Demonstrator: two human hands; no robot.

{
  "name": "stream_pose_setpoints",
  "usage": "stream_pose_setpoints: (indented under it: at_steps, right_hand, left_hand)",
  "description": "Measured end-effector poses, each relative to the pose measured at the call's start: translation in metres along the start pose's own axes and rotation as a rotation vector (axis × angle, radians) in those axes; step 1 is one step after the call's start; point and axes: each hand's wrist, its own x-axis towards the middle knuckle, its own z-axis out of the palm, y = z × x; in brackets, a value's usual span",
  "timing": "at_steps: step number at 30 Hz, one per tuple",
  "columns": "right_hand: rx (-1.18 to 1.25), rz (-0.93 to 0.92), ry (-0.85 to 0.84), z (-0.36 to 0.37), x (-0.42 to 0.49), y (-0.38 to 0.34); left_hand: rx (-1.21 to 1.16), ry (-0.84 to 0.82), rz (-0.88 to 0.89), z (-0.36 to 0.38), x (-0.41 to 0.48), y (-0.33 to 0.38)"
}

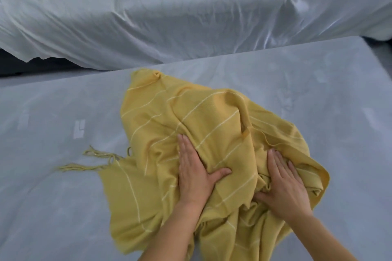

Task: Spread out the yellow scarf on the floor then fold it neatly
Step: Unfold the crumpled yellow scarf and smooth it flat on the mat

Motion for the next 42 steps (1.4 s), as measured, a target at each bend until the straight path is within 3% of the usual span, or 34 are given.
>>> stream_pose_setpoints:
  at_steps: [8, 25, 42]
  right_hand:
    - [0.006, 0.010, -0.012, -0.013, -0.007, 0.066]
    - [0.009, -0.336, -0.087, -0.020, 0.038, 0.041]
    - [0.037, -0.336, -0.070, -0.024, 0.023, 0.039]
  left_hand:
    - [0.196, -0.009, 0.171, 0.059, -0.009, 0.036]
    - [0.364, 0.033, 0.012, 0.053, -0.025, 0.015]
    - [0.356, -0.070, -0.021, 0.026, -0.042, 0.014]
